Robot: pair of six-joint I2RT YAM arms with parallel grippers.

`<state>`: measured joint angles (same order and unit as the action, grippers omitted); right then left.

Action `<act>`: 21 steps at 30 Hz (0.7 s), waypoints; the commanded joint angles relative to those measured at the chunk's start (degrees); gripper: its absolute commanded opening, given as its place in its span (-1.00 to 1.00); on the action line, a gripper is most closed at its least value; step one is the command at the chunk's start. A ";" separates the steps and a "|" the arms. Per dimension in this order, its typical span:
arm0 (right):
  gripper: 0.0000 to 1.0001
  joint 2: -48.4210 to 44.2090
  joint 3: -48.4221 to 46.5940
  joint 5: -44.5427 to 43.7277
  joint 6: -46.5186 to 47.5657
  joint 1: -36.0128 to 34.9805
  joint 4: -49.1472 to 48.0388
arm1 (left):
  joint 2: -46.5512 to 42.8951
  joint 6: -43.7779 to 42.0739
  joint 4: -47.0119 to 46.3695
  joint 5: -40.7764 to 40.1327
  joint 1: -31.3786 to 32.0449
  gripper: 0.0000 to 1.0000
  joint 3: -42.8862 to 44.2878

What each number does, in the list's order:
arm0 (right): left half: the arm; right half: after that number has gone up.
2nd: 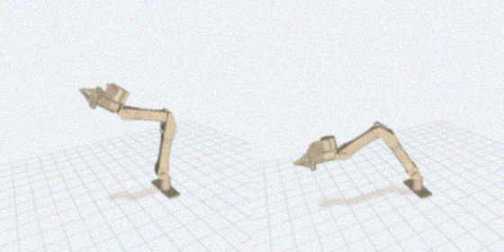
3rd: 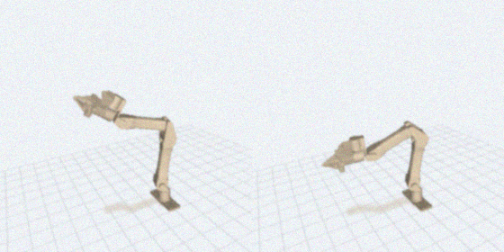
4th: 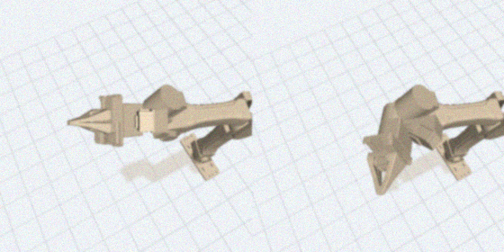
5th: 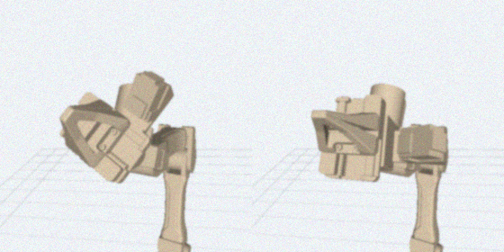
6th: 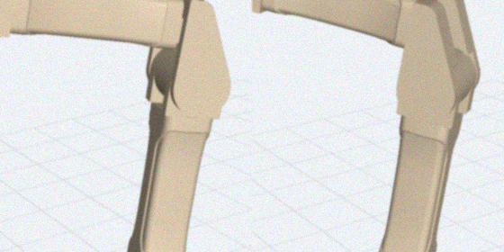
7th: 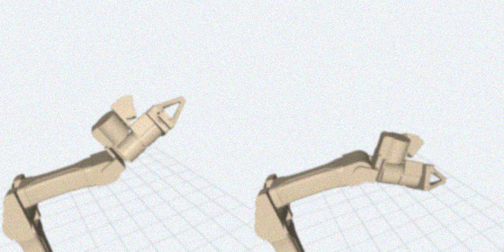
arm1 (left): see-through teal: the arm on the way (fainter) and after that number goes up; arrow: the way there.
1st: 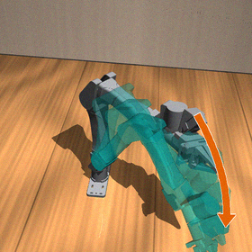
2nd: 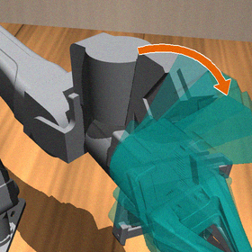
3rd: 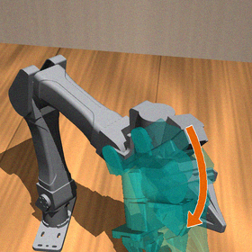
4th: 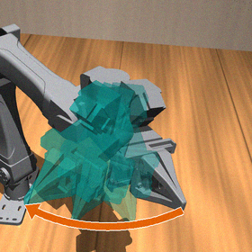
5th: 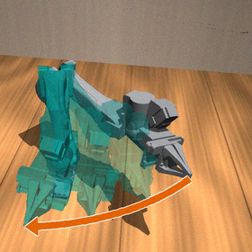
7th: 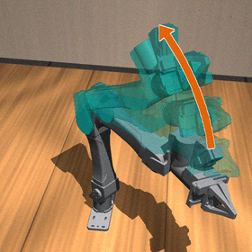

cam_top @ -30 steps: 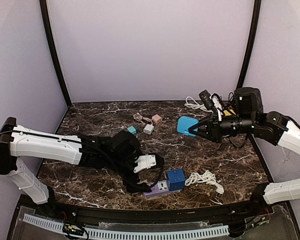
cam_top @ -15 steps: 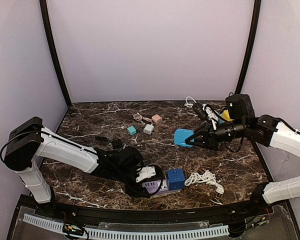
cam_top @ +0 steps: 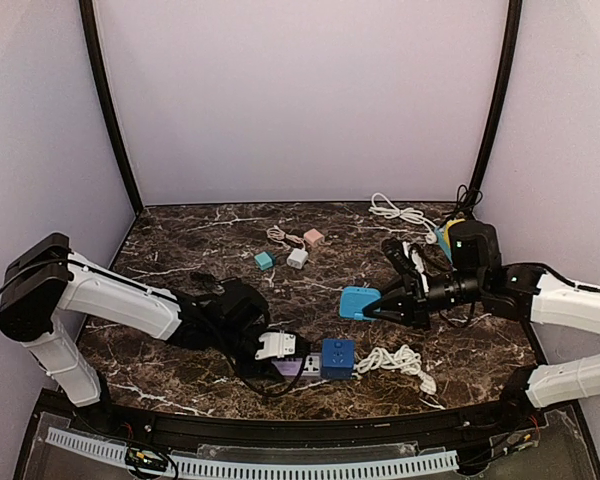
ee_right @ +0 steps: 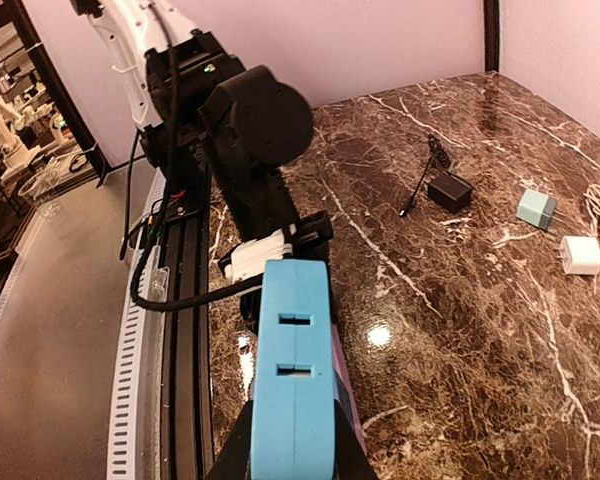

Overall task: Insert the plug
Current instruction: Adjust the socket at the center of the board.

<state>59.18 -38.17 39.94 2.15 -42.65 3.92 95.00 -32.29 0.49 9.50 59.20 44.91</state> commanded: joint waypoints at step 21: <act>-1.00 9.10 4.05 5.26 14.01 -6.04 -14.68 | -11.51 16.92 -8.03 21.86 -2.35 0.81 4.72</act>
<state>66.98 -34.41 43.09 13.04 -48.16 -8.08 81.84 -28.14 1.08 24.14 56.97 48.53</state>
